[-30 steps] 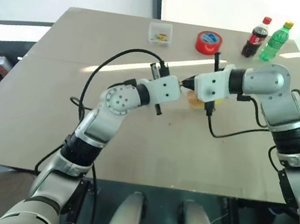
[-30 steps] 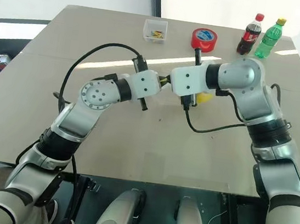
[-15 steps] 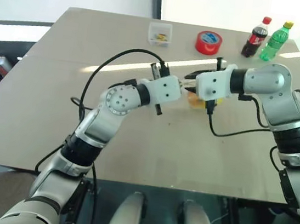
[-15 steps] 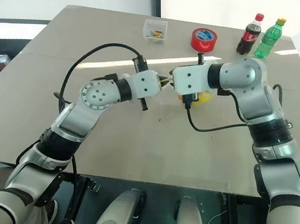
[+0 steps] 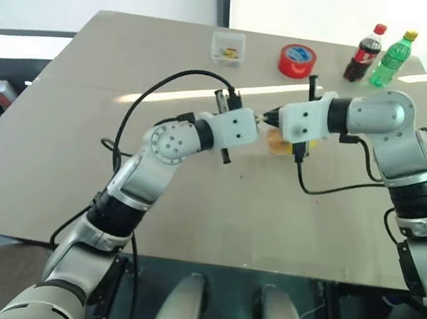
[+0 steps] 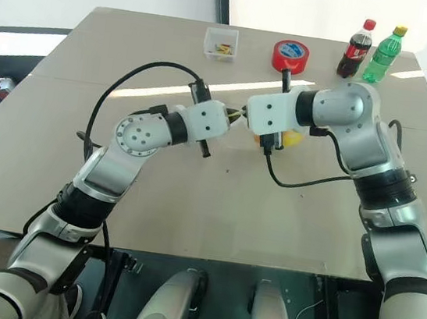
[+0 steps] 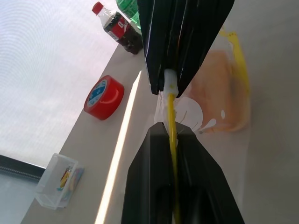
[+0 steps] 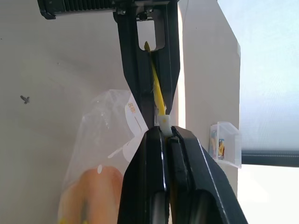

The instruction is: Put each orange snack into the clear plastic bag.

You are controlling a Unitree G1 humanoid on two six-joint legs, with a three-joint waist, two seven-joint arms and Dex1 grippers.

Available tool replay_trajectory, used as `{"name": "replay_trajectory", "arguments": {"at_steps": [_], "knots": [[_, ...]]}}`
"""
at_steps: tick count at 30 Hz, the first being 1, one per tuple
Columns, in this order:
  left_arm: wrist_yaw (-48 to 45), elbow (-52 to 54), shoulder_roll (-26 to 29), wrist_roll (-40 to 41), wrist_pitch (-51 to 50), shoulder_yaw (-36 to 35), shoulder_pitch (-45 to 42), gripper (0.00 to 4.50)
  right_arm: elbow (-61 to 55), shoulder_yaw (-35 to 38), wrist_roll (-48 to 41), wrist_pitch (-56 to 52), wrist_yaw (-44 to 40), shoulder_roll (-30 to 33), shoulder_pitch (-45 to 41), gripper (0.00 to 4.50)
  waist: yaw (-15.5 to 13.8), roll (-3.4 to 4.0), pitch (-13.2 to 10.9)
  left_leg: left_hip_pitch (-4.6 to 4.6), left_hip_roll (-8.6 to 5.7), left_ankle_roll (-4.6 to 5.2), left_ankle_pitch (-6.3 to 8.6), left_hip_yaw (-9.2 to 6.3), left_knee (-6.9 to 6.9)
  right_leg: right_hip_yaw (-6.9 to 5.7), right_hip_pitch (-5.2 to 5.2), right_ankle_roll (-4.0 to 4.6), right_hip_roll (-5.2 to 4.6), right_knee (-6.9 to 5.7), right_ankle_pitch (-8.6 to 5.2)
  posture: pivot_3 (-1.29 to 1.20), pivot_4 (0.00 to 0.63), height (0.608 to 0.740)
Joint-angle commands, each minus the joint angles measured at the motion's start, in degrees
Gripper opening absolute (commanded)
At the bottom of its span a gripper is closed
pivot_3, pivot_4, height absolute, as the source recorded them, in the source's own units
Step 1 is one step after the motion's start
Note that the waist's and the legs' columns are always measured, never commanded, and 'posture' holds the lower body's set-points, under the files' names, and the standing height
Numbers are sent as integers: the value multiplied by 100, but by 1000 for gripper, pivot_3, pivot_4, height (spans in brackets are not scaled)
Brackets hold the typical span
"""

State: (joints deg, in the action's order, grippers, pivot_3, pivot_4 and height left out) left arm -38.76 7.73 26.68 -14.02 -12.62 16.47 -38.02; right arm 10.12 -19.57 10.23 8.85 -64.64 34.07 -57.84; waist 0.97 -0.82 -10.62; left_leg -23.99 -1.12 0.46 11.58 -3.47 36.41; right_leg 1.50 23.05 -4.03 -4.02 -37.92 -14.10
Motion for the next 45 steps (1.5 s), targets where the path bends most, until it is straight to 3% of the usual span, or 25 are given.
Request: {"name": "replay_trajectory", "arguments": {"at_steps": [1, 4, 5, 6, 8, 17, 20, 35, 38, 45], "knots": [[21, 66, -19, -12, 91, -10, -24, 0, -228, 201, -135, -20, -7, 66, -144, 39, 0, 0, 0, 0, 0, 0, 0, 0, 0, 0, 0, 0, 0, 0, 0, 0, 150, 740], [22, 47, -35, -13, 100, -2, -35, 0, -239, 189, -126, 22, -38, 103, -105, 39, 0, 0, 0, 0, 0, 0, 0, 0, 0, 0, 0, 0, 0, 0, 0, 0, 150, 740], [20, 45, -40, -13, 101, -1, -34, 0, -241, 190, -129, 18, -38, 108, -101, 668, 0, 0, 0, 0, 0, 0, 0, 0, 0, 0, 0, 0, 0, 0, 0, 0, 150, 740], [18, 43, -43, -13, 103, -1, -34, 0, -245, 194, -133, -20, -37, 108, -97, 742, 0, 0, 0, 0, 0, 0, 0, 0, 0, 0, 0, 0, 0, 0, 0, 0, 150, 740], [13, 36, -51, -13, 101, 0, -38, 0, -248, 193, -144, -70, -41, 116, -98, 1643, 0, 0, 0, 0, 0, 0, 0, 0, 0, 0, 0, 0, 0, 0, 0, 0, 150, 740], [7, 41, -66, -27, 107, -12, -10, 0, -318, 176, -181, -155, -76, 119, -85, 1643, 0, 0, 0, 0, 0, 0, 0, -1, 0, 0, 0, 0, 0, -1, 0, 0, 150, 740], [7, 42, -65, -27, 110, -13, -4, 0, -361, 170, -206, -175, -84, 106, -75, 902, 0, 0, 0, 0, 0, 0, 0, 0, 0, 0, 0, 0, 0, 0, 0, 0, 150, 740], [23, 4, -110, -29, 141, -4, -12, 0, -377, 151, -211, -175, -132, 140, -45, 902, -1, 0, 0, 0, 0, 0, 0, 0, 0, 0, 0, 0, 0, -1, 0, 0, 150, 740], [21, 8, -118, -35, 139, -3, -9, 0, -379, 156, -215, -176, -137, 147, -42, 221, -1, 0, 0, 0, 0, 0, 0, 0, 0, 0, 0, 0, 0, -1, 0, 0, 150, 740], [28, 7, -138, -29, 167, 1, 12, 0, -348, 157, -159, -170, -125, 197, -48, 221, -1, 0, 0, 0, 0, 0, 0, 0, 0, 0, 0, 0, 0, -1, 0, 0, 150, 740]]}}
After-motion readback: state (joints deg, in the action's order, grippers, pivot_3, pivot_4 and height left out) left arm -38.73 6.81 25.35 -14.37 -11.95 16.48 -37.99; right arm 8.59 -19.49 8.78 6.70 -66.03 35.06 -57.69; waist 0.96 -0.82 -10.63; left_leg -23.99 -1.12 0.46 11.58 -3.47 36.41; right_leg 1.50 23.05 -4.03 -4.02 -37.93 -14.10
